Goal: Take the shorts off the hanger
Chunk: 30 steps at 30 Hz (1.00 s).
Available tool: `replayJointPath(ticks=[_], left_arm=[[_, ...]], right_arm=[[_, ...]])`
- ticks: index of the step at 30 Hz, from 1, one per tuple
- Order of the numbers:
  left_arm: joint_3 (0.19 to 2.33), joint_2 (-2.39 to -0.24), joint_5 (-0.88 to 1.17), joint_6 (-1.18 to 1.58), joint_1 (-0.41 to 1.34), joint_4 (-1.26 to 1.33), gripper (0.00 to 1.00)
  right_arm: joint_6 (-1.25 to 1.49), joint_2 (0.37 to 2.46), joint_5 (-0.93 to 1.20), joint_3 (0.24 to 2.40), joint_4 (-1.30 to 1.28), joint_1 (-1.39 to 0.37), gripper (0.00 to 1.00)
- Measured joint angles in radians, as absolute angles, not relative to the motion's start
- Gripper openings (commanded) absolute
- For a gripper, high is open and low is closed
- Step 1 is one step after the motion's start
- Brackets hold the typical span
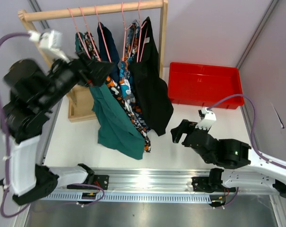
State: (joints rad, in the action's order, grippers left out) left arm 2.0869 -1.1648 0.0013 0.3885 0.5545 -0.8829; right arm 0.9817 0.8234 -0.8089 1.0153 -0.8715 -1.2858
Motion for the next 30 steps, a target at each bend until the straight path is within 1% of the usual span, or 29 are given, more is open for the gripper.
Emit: replayJointPath(ticks=[2, 7, 13, 21, 30], left_arm=[[2.142, -1.245, 0.011, 0.369, 0.569, -0.879, 0.99], [2.166, -1.42, -0.033, 0.312, 0.67, -0.876, 0.99], [2.28, -1.653, -0.102, 0.274, 0.692, -0.886, 0.99], [2.342, -1.761, -0.241, 0.204, 0.691, -0.846, 0.99], [2.418, -1.832, -0.267, 0.174, 0.654, -0.758, 0.99]], right_arm=[[0.971, 0.786, -0.816, 0.989, -0.847, -1.286, 0.87], [0.974, 0.742, -0.82, 0.956, -0.841, -1.286, 0.85], [1.032, 0.717, -0.815, 0.947, -0.909, -1.286, 0.83], [1.089, 0.642, -0.804, 0.929, -0.968, -1.286, 0.81], [1.106, 0.673, -0.791, 0.907, -0.974, -1.286, 0.81]])
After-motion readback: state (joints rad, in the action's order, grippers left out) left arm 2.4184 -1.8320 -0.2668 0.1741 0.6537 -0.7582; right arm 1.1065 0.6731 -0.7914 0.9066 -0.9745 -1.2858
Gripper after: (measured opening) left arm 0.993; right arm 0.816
